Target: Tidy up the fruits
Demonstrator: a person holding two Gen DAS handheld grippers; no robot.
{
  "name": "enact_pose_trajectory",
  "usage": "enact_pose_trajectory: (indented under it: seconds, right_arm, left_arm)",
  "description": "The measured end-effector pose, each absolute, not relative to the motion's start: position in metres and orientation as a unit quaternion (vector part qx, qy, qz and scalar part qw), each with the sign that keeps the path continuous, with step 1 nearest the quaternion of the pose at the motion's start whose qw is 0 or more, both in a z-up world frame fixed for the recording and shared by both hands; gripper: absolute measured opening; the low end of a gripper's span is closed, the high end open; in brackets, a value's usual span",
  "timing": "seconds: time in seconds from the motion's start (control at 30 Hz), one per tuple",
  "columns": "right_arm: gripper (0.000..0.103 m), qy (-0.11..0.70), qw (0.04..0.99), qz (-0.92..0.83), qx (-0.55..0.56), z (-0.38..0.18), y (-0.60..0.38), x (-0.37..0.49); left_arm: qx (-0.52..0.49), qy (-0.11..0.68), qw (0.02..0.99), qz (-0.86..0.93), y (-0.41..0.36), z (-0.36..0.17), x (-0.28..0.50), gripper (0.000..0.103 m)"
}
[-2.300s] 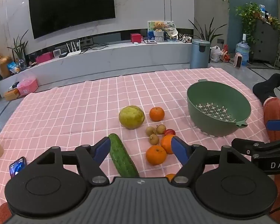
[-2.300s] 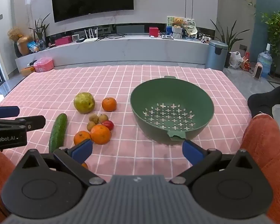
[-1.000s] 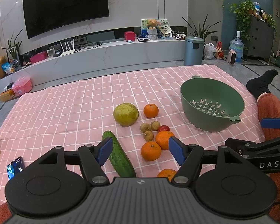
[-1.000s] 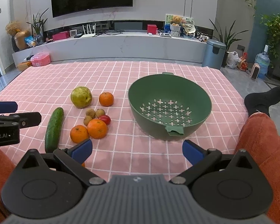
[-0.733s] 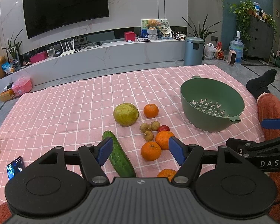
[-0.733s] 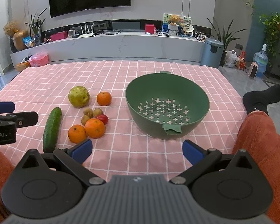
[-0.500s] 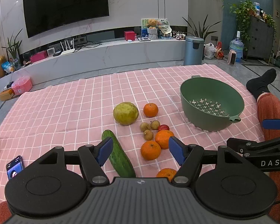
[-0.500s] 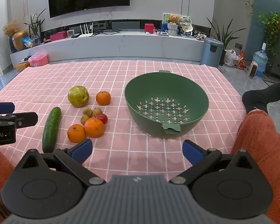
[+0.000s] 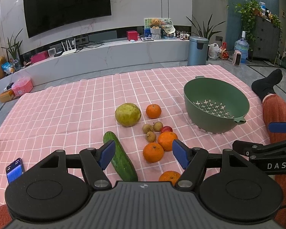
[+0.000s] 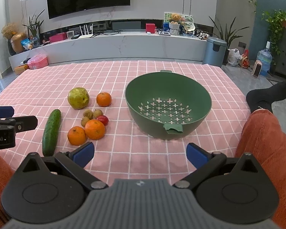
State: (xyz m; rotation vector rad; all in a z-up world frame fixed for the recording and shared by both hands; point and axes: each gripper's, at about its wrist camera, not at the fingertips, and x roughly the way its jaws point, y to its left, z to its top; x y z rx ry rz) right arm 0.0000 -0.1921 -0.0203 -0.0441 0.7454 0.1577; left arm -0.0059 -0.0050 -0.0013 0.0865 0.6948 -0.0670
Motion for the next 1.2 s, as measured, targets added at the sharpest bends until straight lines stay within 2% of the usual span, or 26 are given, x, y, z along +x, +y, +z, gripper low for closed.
enact_pose_trajectory:
  seconds: [1.0, 1.1, 1.2]
  right_arm:
    - [0.098, 0.365, 0.928, 0.076, -0.014, -0.02, -0.191, -0.001]
    - [0.098, 0.338, 0.938, 0.079, -0.014, -0.024, -0.188, -0.005]
    - [0.098, 0.358, 0.926, 0.121, -0.001, -0.032, -0.177, -0.001]
  left_arm:
    - [0.041, 0.343, 0.938, -0.038, -0.004, -0.003, -0.006, 0.08]
    - [0.048, 0.353, 0.932, -0.07, 0.003, -0.002, -0.008, 0.077]
    - [0.061, 0.367, 0.925, -0.08, 0.011, -0.003, -0.006, 0.068]
